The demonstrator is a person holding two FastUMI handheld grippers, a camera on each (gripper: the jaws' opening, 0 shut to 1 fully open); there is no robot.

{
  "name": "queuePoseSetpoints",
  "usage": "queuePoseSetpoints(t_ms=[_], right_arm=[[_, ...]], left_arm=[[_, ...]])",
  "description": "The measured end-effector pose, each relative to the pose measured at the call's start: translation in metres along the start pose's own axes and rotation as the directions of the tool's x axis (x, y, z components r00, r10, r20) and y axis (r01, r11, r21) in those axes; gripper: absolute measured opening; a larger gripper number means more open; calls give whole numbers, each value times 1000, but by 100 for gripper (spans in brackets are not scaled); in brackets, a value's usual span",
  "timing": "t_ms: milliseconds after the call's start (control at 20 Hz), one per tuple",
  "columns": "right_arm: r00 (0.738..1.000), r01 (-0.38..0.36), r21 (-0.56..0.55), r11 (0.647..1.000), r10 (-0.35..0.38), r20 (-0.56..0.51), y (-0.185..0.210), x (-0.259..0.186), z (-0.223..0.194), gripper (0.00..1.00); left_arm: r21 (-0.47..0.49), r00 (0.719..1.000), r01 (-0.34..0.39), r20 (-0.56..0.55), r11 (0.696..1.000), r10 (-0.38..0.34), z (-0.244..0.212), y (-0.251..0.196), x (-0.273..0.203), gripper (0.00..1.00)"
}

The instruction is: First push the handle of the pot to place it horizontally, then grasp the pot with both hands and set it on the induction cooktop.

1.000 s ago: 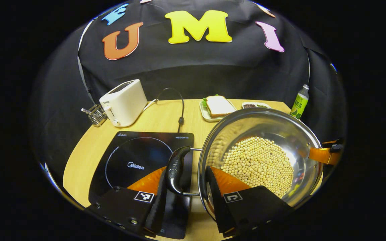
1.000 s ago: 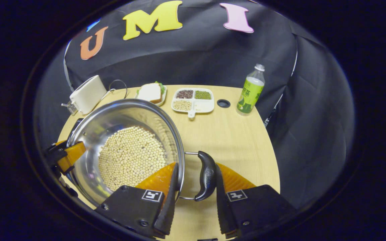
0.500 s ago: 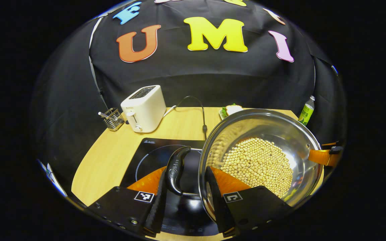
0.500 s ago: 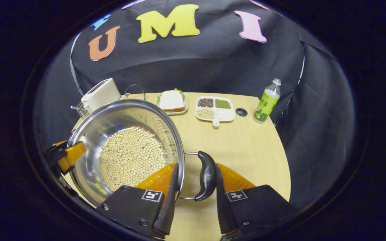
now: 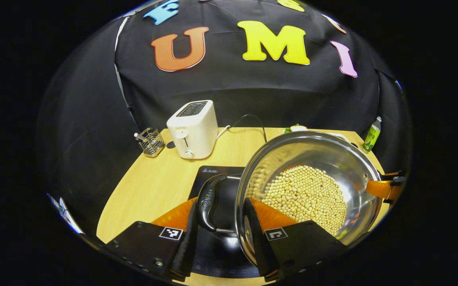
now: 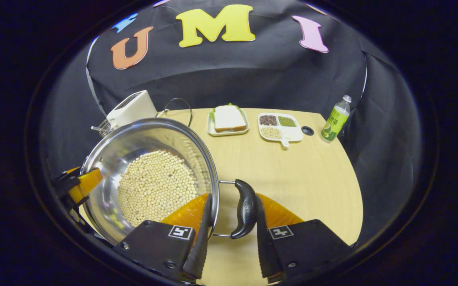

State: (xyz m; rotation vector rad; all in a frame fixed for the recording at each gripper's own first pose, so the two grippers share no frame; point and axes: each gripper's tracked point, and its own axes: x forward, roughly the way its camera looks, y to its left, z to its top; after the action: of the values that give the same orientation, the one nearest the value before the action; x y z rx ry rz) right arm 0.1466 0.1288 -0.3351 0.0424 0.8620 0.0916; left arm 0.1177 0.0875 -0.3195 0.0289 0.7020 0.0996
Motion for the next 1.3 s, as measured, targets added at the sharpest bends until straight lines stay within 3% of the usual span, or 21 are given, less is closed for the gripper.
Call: queuePoseSetpoints(t_ms=[600, 1300], right_arm=[[999, -12, 40, 999, 13, -44, 70, 39, -8, 53], [998, 50, 5, 999, -50, -31, 88, 53, -9, 53]], left_arm=[[17, 1000, -19, -13, 1000, 19, -5, 63, 43, 60], [-17, 997, 36, -67, 999, -37, -30, 77, 71, 60]])
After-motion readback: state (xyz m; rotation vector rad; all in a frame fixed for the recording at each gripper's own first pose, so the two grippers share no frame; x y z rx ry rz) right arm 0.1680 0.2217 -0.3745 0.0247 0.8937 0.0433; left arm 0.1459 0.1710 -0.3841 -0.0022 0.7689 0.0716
